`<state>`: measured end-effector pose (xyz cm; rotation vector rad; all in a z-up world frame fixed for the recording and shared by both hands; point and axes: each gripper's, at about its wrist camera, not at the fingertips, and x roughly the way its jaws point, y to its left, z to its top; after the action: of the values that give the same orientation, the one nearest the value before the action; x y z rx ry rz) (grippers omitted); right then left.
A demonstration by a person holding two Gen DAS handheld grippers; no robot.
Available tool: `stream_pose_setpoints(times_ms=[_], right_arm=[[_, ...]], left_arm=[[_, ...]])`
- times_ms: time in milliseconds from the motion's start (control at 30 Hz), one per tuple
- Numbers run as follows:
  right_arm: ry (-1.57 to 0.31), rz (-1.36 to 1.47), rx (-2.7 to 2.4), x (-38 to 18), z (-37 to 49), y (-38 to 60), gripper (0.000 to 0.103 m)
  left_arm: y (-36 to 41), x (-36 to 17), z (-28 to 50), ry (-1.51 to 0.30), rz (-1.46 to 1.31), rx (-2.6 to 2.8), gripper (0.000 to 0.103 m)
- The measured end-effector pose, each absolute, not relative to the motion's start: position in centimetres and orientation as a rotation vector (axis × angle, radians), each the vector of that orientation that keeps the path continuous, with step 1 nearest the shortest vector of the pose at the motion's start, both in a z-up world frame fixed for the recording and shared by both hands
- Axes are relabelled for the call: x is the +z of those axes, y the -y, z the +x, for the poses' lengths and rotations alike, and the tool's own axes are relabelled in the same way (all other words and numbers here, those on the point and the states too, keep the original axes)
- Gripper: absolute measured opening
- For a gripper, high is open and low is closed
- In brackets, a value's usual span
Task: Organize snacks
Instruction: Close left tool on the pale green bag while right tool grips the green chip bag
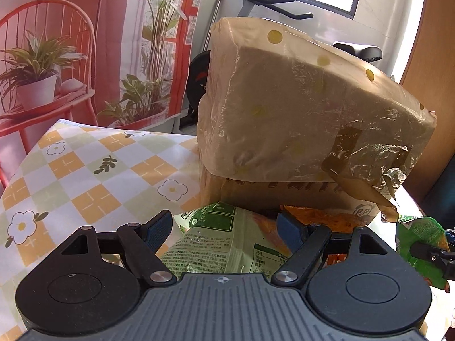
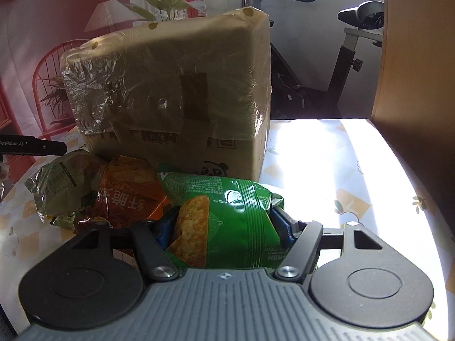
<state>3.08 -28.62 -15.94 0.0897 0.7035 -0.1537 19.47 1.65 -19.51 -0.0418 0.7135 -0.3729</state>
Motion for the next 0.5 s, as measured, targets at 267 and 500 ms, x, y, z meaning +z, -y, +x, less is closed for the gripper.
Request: stream_pose_setpoints(times_ms=[267,500], right_arm=[[-0.683,0.079,-0.105,-15.7,3.7,27.4,0.069],[-0.69,0.079,-0.077,-16.1,4.0,26.5,0.069]], left_arm=[[-0.6,-22.0,18.2,-0.799,0.078,-0.434,0.099],[-0.5,-23.1,17.5,-0.806,0.122,-0.401,0.103]])
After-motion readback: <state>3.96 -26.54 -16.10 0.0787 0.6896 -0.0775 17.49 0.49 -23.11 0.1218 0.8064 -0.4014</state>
